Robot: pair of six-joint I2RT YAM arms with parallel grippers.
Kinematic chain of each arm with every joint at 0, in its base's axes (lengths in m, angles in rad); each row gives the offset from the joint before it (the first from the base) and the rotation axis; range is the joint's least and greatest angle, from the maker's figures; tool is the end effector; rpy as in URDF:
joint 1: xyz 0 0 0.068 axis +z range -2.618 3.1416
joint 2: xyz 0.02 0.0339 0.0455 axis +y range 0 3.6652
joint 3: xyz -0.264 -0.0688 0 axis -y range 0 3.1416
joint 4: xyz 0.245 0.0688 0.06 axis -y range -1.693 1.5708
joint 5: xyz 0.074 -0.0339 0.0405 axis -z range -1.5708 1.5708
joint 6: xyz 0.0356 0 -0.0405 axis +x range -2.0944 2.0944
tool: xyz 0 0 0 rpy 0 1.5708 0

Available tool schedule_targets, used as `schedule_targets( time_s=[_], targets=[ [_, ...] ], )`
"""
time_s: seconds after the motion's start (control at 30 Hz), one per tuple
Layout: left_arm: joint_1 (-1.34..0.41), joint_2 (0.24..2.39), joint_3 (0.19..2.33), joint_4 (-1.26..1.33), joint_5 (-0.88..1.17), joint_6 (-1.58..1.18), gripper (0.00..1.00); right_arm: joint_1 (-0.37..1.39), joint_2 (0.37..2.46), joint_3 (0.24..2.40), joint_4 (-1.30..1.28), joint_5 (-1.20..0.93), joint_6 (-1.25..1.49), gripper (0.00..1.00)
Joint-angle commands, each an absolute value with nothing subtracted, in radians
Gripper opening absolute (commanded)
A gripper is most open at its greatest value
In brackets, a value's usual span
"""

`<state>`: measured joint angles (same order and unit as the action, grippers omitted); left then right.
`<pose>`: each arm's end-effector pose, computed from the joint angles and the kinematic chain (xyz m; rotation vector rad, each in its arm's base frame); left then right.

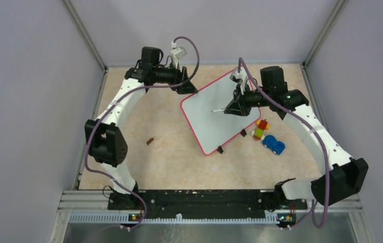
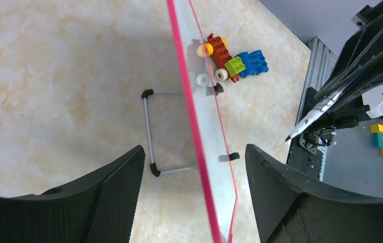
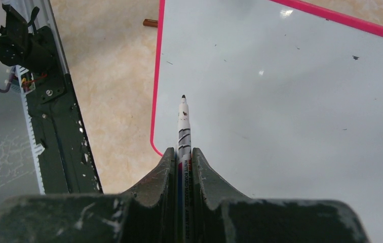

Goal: Write a sentence on the whiteboard
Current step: Adjust the whiteboard on the whiteboard stand.

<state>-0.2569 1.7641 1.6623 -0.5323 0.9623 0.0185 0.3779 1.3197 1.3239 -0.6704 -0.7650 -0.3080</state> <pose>0.3761 -0.1290 0.3515 0.8180 1.9569 -1.1864 0.2488 0.1253 0.3686 -1.1018 1.8549 0.8873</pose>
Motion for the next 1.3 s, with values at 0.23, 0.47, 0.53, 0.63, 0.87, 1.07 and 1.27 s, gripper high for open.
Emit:
schedule_targets(
  time_s=[0.23,0.47,0.53,0.63,0.87,1.07,1.27],
  targets=[
    [-0.382,1.925,1.89,-0.726,0.803,0.124,0.67,0.388,1.215,1.353,-0.737,-0.789,-0.339,0.0],
    [-0.399,1.906,1.873,-0.729,0.834,0.113,0.34,0.388,1.202,1.353,-0.746,-0.781,-0.338,0.0],
    [-0.399,1.875,1.849,-0.713,0.833,0.104,0.24,0.388,1.202,1.351,-0.747,-0.782,-0.339,0.0],
    [-0.397,1.829,1.809,-0.691,0.846,0.083,0.11,0.388,1.202,1.35,-0.742,-0.782,-0.334,0.0],
    [-0.397,1.726,1.719,-0.637,0.832,0.047,0.0,0.388,1.203,1.345,-0.731,-0.79,-0.323,0.0],
    [-0.399,1.704,1.633,-0.608,0.807,0.035,0.0,0.388,1.204,1.336,-0.726,-0.8,-0.319,0.0],
    [-0.4,1.771,1.66,-0.643,0.844,0.088,0.0,0.389,1.217,1.329,-0.734,-0.81,-0.328,0.0]
  ],
)
